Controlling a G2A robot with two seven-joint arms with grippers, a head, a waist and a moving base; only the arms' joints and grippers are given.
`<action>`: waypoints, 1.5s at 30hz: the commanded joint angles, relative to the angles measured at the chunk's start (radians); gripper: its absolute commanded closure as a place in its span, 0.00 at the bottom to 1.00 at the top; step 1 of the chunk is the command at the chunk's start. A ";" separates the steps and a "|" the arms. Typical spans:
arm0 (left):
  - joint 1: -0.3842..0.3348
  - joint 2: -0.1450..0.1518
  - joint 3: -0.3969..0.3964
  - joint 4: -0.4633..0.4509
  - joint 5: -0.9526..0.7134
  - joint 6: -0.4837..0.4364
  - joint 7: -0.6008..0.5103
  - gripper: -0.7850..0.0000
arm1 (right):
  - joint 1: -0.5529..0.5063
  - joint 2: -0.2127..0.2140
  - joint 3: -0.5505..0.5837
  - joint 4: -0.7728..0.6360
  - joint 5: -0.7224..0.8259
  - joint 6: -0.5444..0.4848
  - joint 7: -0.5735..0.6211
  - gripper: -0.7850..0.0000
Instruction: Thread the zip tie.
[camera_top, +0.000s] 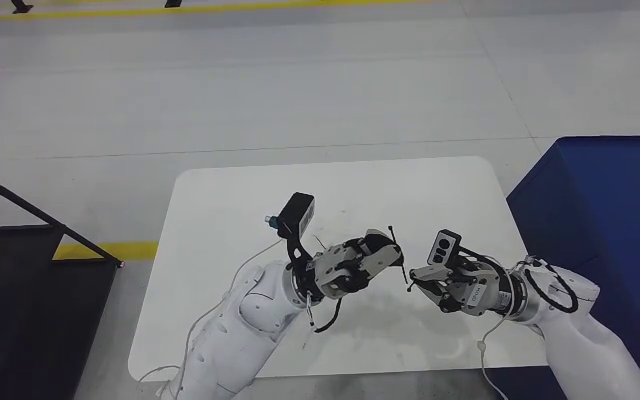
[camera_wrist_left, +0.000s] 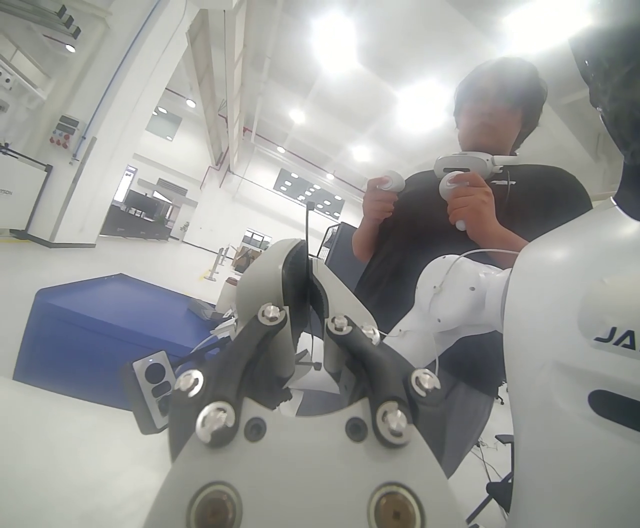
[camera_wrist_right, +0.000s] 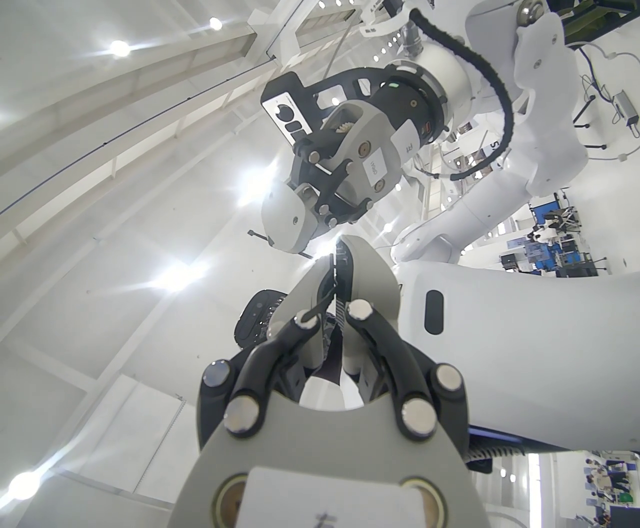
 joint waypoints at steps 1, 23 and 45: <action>-0.002 0.003 0.008 0.003 0.001 0.000 0.002 1.00 | 0.000 0.000 0.000 0.000 0.000 0.000 0.000 1.00; -0.021 0.036 0.056 0.008 0.022 0.000 0.054 1.00 | 0.000 0.000 0.000 0.000 0.000 0.000 0.000 1.00; -0.040 0.070 0.083 -0.037 0.269 0.000 0.289 1.00 | 0.007 -0.005 -0.005 0.004 0.131 0.067 -0.047 1.00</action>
